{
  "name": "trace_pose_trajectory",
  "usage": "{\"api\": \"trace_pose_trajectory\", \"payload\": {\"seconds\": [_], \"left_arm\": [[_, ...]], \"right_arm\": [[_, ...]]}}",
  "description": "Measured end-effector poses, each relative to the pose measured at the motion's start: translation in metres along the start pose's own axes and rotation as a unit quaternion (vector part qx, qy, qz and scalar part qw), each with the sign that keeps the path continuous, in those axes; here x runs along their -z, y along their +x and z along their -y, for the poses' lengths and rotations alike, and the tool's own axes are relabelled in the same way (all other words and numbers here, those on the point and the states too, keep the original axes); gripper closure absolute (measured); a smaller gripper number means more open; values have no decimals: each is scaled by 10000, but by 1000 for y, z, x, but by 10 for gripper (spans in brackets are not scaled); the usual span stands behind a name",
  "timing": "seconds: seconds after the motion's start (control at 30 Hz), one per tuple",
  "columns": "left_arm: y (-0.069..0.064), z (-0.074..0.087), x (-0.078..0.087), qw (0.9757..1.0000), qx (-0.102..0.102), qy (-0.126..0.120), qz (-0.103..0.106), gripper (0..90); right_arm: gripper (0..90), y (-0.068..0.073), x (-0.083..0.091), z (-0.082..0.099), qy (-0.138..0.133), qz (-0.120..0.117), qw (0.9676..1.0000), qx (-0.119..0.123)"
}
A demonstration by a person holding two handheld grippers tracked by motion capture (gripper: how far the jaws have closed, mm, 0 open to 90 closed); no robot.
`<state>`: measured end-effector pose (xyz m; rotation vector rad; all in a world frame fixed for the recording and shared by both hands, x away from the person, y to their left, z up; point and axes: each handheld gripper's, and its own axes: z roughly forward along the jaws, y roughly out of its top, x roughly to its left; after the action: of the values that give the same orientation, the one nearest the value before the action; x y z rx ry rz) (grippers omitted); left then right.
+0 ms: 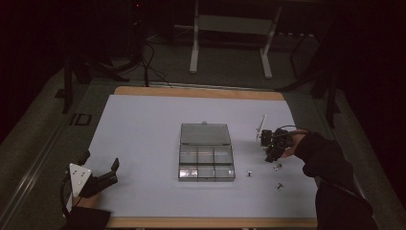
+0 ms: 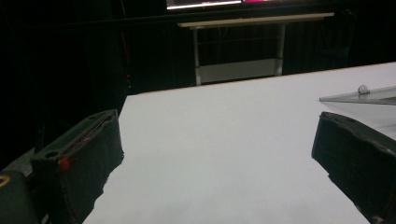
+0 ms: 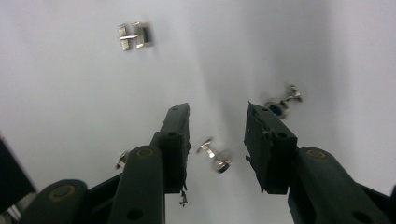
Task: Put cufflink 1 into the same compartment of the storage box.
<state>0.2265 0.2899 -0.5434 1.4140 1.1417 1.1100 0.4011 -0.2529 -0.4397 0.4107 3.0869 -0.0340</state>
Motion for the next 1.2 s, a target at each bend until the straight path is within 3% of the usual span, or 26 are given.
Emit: {"api": "trace_pose_trajectory", "payload": {"seconds": [0.17, 0.37, 0.63, 0.87, 0.93, 1.0, 1.2], "left_arm": [[0, 0, 0, 10000, 0, -2, 2, 28], [0, 0, 0, 10000, -1, -2, -1, 28], [0, 0, 0, 10000, 5, 0, 0, 29], [0, 0, 0, 10000, -3, -2, 1, 28], [0, 0, 0, 10000, -16, -6, -1, 28], [0, 0, 0, 10000, -20, -7, -1, 28], [-1, 0, 0, 10000, -27, -12, 1, 28]], "right_arm": [[609, -8, -4, -2, -58, 69, 10000, -33], [609, -25, -16, -3, 57, 218, 9991, -368], [609, -37, -32, -6, 124, 153, 9976, -668], [611, -48, -43, -3, 110, 135, 9935, -1123], [632, -54, -45, -1, -23, 31, 9894, -1454], [632, -57, -46, 0, -62, -76, 9867, -1625], [632, -60, -56, -1, 179, -197, 9813, -1904]]}}
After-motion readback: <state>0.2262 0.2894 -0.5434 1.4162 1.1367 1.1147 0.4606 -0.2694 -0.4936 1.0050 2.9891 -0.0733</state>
